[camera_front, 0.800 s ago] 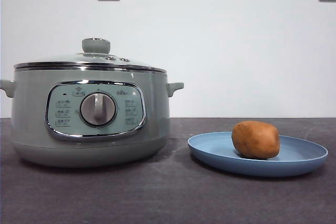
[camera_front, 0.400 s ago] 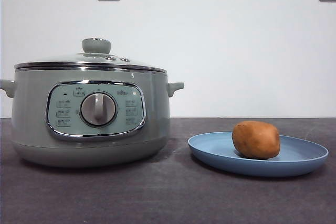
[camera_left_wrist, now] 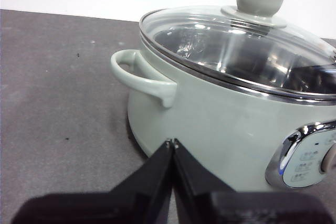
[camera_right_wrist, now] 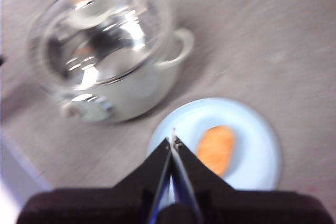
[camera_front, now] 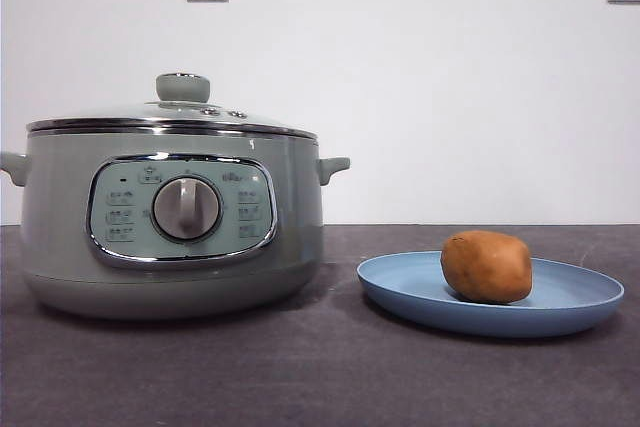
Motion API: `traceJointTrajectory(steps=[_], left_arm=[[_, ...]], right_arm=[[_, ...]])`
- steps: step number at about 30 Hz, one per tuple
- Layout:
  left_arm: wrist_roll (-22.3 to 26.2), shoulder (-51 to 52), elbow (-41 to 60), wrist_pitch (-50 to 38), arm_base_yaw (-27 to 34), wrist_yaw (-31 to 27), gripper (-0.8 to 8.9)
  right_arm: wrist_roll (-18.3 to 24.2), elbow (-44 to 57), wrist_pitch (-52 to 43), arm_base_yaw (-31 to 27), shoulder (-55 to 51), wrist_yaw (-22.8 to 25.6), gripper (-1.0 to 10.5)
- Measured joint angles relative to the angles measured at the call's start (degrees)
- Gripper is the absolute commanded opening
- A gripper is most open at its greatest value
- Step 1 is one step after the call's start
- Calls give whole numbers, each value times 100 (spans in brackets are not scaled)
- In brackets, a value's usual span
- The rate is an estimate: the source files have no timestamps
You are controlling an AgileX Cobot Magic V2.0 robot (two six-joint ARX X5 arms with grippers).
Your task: Take the potato out from the steamer,put the potato on the plate,close the lid
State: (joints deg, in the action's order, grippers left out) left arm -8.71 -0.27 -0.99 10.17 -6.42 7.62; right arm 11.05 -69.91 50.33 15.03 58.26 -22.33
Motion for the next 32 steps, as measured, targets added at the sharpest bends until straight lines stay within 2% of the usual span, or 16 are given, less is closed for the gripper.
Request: traceJointTrajectory(steps=[6,10,15,18,23,27,32], left_arm=[[0,0,0,0,-2,0,0],[0,0,0,0,0,0,0],[0,0,0,0,-2,0,0],[0,0,0,0,0,0,0],[0,0,0,0,0,0,0],[0,0,0,0,-2,0,0],[0,0,0,0,0,0,0]], right_arm=[[-96,999,-809,-837,-837,4,0],[-166,2197,-1683,-1388,-1537,37,0],[-387,3803,-3095,-1773,-2522,46,-1],[-592,4704,-3904,-1838,-3049,59,0],[-1054,5895,-4852,-1836,-3783,557,-1],[-1307,6485,-4953,-1836,-4315,898,-1],[-1403,6832,-4979,-1836,-4863,914,-1]])
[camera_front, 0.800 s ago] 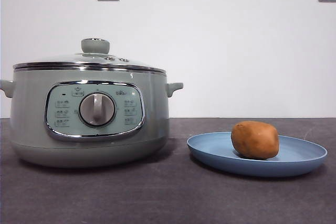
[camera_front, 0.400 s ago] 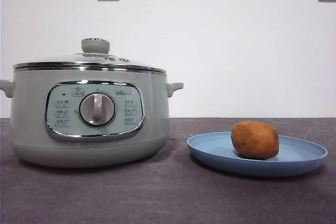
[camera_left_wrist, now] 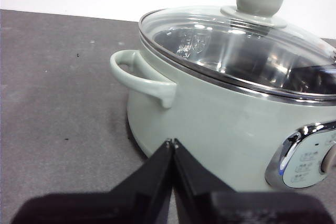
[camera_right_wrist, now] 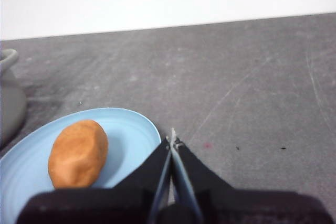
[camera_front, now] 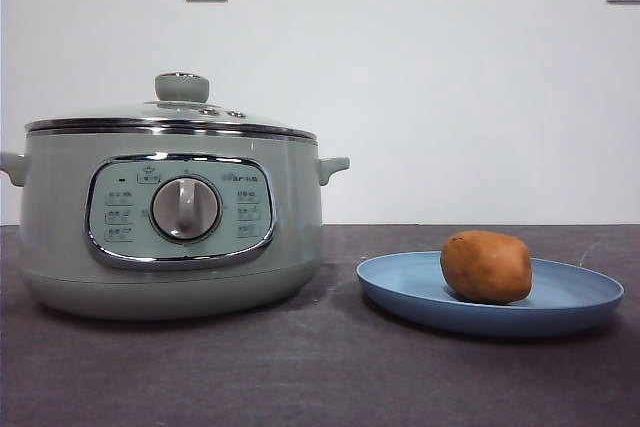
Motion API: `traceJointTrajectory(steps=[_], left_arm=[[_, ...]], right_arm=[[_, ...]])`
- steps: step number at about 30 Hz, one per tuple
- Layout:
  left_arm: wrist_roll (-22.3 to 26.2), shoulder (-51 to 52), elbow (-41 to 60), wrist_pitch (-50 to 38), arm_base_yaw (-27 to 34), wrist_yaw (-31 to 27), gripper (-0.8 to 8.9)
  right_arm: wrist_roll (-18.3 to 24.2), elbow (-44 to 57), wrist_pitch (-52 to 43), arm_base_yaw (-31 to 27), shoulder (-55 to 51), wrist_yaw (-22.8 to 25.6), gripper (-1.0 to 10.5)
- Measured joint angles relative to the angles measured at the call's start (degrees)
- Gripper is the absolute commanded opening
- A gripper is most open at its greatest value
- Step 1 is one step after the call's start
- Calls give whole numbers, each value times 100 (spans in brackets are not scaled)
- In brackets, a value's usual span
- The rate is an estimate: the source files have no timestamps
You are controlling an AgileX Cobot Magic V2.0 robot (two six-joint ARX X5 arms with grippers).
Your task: Take the potato out from the steamer,put the potato on the plate,close the lid
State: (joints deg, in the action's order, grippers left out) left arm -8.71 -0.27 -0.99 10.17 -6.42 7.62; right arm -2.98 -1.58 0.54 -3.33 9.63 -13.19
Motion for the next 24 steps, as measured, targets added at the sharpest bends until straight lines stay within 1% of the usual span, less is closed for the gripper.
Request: traceJointTrajectory(steps=[5,9,14,17,24], left_arm=[[0,0,0,0,0,0,0],[0,0,0,0,0,0,0],[0,0,0,0,-2,0,0],[0,0,0,0,0,0,0],[0,0,0,0,-2,0,0]], right_arm=[[-118,66,162,0,-243,293,0],[-168,66,225,0,-328,297,0],[-199,63,866,0,-662,317,0],[-210,59,866,0,-927,404,0],[-289,57,881,0,-940,428,-1]])
